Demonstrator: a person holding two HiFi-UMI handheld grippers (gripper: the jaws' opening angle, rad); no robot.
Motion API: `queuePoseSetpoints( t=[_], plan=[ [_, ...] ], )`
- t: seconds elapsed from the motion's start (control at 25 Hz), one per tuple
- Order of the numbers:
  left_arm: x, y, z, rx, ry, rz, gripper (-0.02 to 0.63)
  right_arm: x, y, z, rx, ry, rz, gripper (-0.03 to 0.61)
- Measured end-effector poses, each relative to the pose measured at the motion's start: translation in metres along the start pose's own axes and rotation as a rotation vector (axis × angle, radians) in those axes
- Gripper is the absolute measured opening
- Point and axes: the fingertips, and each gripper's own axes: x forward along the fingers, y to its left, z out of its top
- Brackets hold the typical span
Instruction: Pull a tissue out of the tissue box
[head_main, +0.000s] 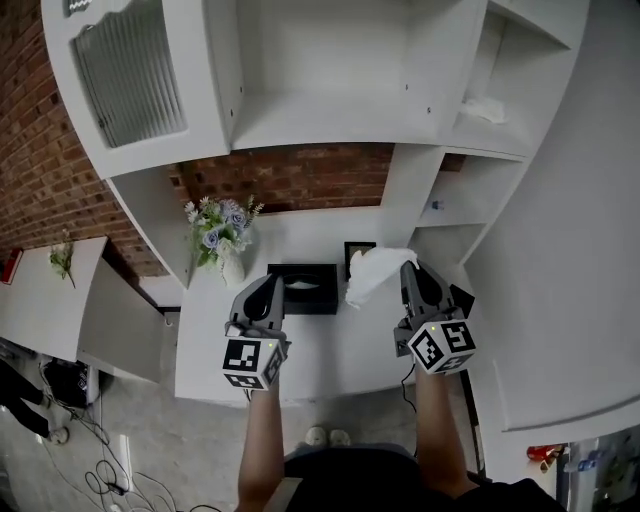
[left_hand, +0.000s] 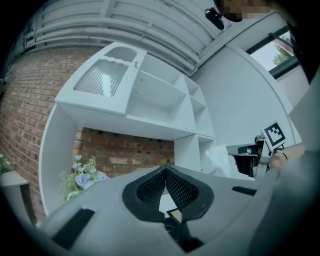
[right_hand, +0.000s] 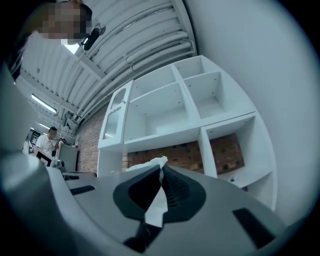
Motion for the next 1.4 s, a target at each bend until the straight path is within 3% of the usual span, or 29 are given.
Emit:
queuePoseSetpoints(
  t=[0.2, 0.52, 1.4],
  plan=[
    [0.008, -0.01, -0.001, 0.008, 0.001, -0.015, 0.009, -0.023, -0.023, -0.025, 0.001, 0.041, -0.076, 0.003],
    [0.015, -0.017, -0.009, 0.003, 0.028, -0.019, 0.009, -0.028, -0.029, -0.035, -0.016, 0.076, -0.102, 0.003],
    [0.012, -0.023, -0.02, -0.006, 0.056, -0.029, 0.009, -0.022, -0.02, -0.04, -0.034, 0.116, -0.066, 0.003]
  ],
)
